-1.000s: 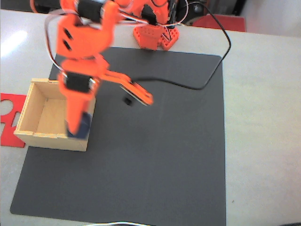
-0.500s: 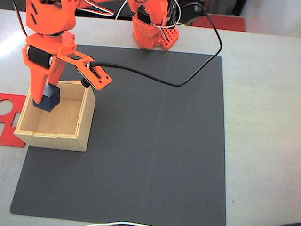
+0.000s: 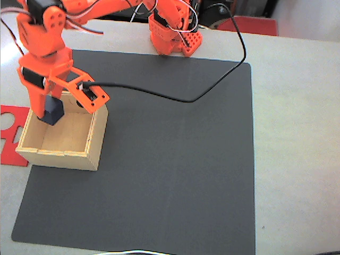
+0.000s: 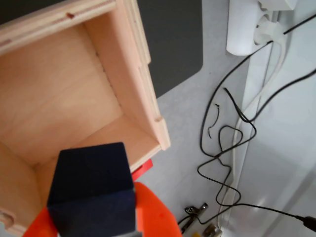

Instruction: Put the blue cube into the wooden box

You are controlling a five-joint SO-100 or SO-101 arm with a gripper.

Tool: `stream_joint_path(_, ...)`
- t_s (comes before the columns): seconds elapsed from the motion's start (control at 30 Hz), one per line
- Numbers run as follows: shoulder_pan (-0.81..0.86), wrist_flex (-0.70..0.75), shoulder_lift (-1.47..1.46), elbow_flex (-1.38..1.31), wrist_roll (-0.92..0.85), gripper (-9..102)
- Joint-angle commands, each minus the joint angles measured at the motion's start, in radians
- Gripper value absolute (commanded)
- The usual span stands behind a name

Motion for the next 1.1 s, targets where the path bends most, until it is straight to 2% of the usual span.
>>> stream_joint_path(0.0, 0.008, -0.012, -0.015, -0.037, 0.002, 0)
stream_joint_path(0.47, 0.008, -0.067, -0.222, -0.046, 0.0, 0)
stream_joint_path(0.6, 0.008, -0.069, -0.249, -0.046, -0.005, 6)
stream_joint_path(1.07, 0.0, -0.029, -0.121, -0.048, -0.029, 13)
